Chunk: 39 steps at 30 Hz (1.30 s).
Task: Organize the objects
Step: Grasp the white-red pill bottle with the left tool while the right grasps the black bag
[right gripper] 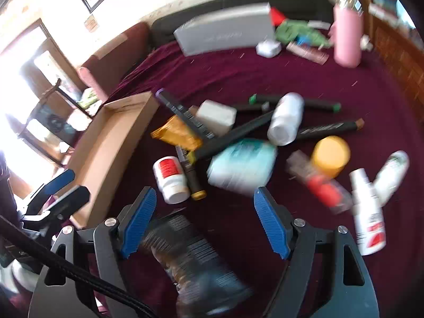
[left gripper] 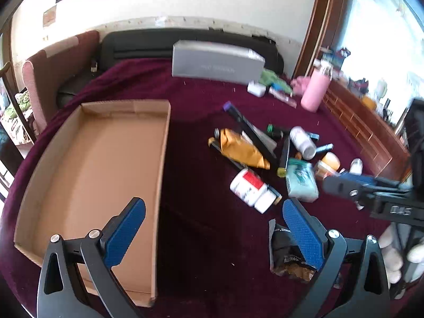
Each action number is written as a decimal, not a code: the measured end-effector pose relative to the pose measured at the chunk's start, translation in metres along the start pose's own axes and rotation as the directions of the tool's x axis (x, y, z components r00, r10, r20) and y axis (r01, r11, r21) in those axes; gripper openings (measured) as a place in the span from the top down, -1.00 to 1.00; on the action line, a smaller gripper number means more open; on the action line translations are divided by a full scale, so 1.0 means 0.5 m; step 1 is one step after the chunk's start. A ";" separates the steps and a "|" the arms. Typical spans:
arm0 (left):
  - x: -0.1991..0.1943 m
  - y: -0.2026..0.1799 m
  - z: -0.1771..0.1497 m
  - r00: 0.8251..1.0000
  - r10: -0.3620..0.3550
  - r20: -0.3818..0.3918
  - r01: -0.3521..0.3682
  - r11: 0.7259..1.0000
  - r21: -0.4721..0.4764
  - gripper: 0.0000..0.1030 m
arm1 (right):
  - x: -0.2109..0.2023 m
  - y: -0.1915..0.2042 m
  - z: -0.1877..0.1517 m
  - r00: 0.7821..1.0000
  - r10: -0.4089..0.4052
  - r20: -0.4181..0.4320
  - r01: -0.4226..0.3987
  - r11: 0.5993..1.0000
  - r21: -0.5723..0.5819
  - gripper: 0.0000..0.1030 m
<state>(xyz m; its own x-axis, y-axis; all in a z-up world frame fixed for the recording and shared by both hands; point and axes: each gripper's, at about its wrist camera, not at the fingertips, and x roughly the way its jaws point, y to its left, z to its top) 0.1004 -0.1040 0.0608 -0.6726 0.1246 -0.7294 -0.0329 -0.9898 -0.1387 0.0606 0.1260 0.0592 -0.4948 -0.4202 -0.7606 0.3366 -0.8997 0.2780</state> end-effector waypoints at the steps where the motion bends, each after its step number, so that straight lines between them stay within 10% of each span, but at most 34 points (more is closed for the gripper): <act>1: 0.013 -0.005 -0.001 1.000 -0.001 -0.016 0.001 1.000 0.005 -0.97 | -0.008 -0.004 0.003 1.000 -0.002 0.000 0.002 1.000 -0.003 -0.50; 15: 0.158 -0.076 0.037 0.991 0.020 -0.134 -0.020 1.000 0.002 -0.93 | -0.011 0.012 -0.093 0.994 0.087 -0.069 -0.092 0.993 -0.070 -0.50; 20: 0.178 -0.061 0.025 0.981 -0.087 -0.176 0.080 0.996 -0.043 0.20 | -0.018 -0.002 -0.094 0.994 0.096 -0.062 -0.099 0.994 -0.047 -0.50; 35: 0.185 -0.079 0.017 0.987 0.053 -0.152 -0.032 0.990 0.138 0.20 | 0.035 0.077 -0.113 0.984 0.072 -0.162 -0.107 0.969 -0.224 -0.51; 39: 0.158 -0.067 0.011 0.989 -0.013 -0.147 0.031 0.992 0.121 0.30 | 0.056 0.101 -0.114 0.985 0.012 -0.173 -0.060 0.959 -0.278 -0.51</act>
<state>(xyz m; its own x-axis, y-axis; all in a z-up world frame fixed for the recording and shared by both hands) 0.0444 -0.0613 0.0114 -0.5560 0.1459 -0.8183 -0.1424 -0.9866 -0.0791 0.1093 0.0756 0.0183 -0.3449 -0.4038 -0.8474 0.5749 -0.8045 0.1494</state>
